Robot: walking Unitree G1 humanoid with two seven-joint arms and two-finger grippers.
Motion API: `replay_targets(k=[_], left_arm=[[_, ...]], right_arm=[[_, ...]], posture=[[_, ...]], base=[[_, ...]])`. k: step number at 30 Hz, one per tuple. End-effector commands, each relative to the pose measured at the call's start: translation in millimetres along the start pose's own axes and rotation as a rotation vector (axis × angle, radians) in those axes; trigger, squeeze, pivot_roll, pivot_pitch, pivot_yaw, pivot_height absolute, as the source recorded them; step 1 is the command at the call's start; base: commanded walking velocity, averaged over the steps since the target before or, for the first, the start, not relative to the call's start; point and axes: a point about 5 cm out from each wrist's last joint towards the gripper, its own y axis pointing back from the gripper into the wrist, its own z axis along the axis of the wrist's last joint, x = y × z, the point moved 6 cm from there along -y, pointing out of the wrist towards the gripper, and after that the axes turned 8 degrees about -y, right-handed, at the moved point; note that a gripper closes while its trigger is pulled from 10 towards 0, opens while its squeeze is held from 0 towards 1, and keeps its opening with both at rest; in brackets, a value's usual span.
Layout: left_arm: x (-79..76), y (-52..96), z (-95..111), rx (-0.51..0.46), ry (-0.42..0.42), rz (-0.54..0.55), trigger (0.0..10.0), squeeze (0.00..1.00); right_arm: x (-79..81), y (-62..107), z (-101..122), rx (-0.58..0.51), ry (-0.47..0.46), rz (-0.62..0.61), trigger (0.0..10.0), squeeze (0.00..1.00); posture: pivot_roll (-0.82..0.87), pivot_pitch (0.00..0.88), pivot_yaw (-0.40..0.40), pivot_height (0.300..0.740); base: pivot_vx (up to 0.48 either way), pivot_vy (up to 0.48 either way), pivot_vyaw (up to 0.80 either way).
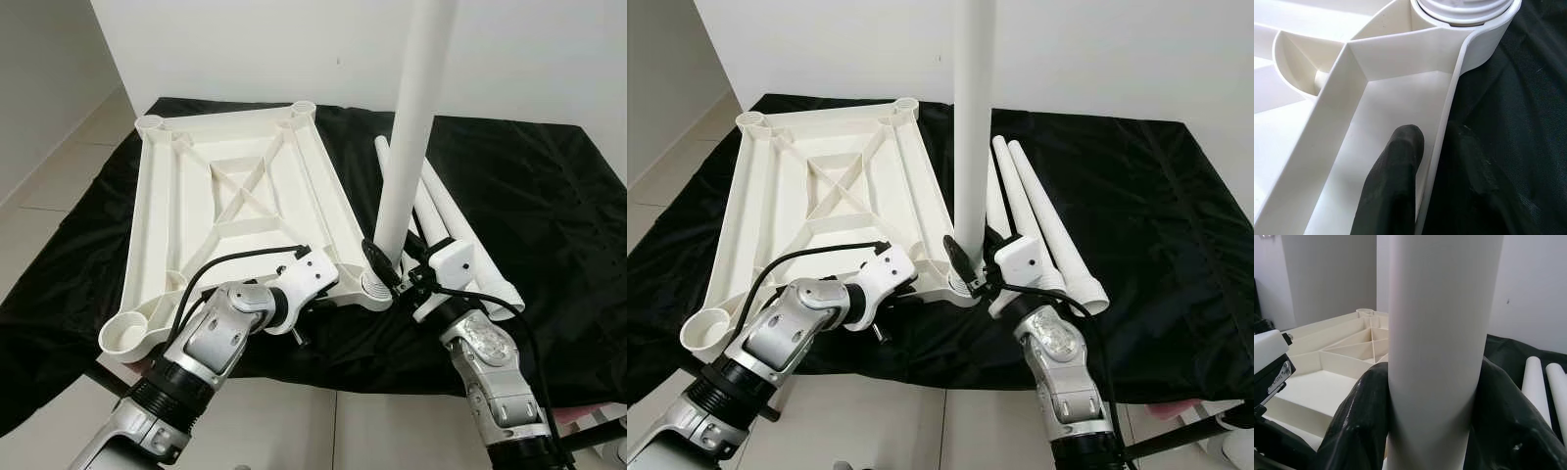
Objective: Building children table
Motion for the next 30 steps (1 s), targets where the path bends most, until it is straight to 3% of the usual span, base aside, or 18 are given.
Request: replay_targets(k=[1,9,20,27,30], left_arm=[[2.7,6.4,19.1,-0.060,-0.046,0.010,10.0,0.00],[1.7,6.1,20.0,-0.062,-0.048,0.004,10.0,0.00],[0.0,5.5,20.2,-0.065,-0.046,0.005,10.0,0.00],[-1.2,5.2,20.5,-0.067,-0.044,0.004,10.0,0.00],[-1.7,5.1,20.2,-0.066,-0.043,0.004,10.0,0.00]], right_arm=[[-24.1,38.7,-72.9,0.293,-0.102,-0.123,10.0,0.00],[-30.8,38.2,-69.8,0.288,-0.158,-0.063,10.0,0.00],[-34.3,26.9,-64.5,0.298,-0.081,0.059,10.0,0.00],[-28.1,17.8,-66.0,0.298,-0.089,0.105,10.0,0.00],[-24.9,16.7,-70.5,0.315,-0.140,0.116,10.0,0.00]], posture=[[-0.10,0.148,0.050,0.740],[-0.11,0.143,0.054,0.740],[-0.11,0.128,0.046,0.740],[-0.10,0.122,0.043,0.740],[-0.10,0.120,0.040,0.740]], base=[[0.000,0.000,0.00],[0.000,0.000,0.00],[0.000,0.000,0.00],[0.000,0.000,0.00],[0.000,0.000,0.00]])
